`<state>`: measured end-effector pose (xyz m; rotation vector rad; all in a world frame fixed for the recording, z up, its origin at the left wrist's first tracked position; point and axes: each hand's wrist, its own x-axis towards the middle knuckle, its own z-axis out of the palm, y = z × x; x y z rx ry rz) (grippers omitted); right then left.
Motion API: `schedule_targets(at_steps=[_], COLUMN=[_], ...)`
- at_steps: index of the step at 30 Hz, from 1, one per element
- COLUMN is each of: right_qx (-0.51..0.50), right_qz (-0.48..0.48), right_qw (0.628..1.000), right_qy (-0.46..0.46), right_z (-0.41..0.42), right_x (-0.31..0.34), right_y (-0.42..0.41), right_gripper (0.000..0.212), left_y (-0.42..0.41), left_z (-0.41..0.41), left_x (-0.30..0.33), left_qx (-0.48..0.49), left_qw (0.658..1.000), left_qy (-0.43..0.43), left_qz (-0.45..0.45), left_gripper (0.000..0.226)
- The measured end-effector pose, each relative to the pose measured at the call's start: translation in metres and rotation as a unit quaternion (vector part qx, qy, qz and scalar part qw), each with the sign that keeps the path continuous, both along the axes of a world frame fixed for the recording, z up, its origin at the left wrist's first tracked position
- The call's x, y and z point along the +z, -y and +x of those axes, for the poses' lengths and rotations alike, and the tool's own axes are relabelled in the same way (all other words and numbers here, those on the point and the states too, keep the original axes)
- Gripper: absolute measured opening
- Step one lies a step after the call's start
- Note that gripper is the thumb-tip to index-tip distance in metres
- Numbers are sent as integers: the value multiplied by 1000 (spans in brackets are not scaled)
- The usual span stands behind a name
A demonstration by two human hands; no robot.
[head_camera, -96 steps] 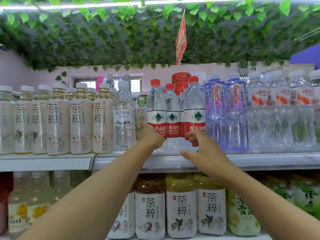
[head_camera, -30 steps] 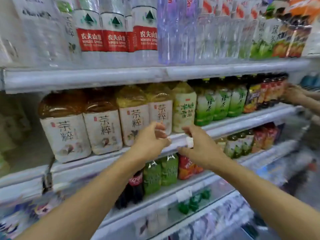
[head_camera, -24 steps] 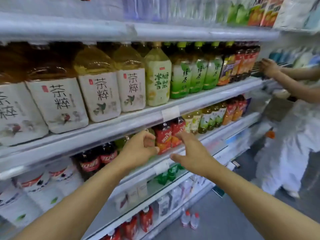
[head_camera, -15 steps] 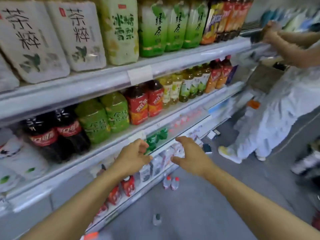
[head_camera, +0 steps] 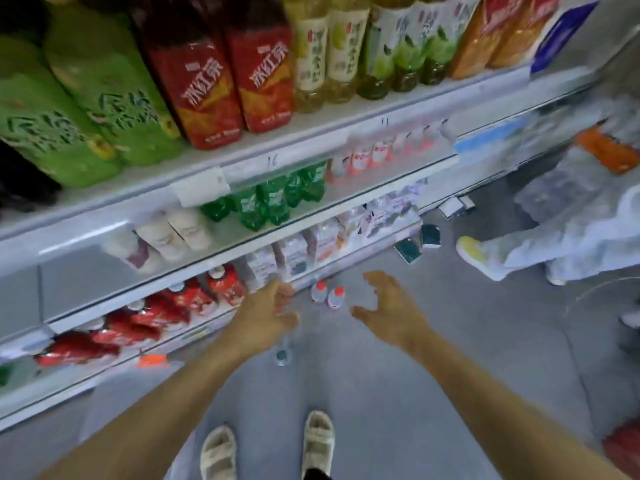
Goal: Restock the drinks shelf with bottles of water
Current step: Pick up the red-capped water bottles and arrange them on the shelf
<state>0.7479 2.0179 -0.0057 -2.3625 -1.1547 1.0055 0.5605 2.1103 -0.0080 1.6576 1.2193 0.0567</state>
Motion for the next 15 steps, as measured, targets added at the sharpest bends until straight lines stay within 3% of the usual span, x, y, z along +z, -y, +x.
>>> schedule_targets(at_steps=[15], right_qx=[-68], right_qz=[-51], right_qw=[995], right_qy=[-50], right_z=[54], right_x=[-236], right_y=[-33], right_gripper=[54], left_y=[-35], left_z=[49], left_x=[-211], left_qx=[-35], left_qw=[996], left_qy=[-77], left_qz=[-5], left_gripper=[39])
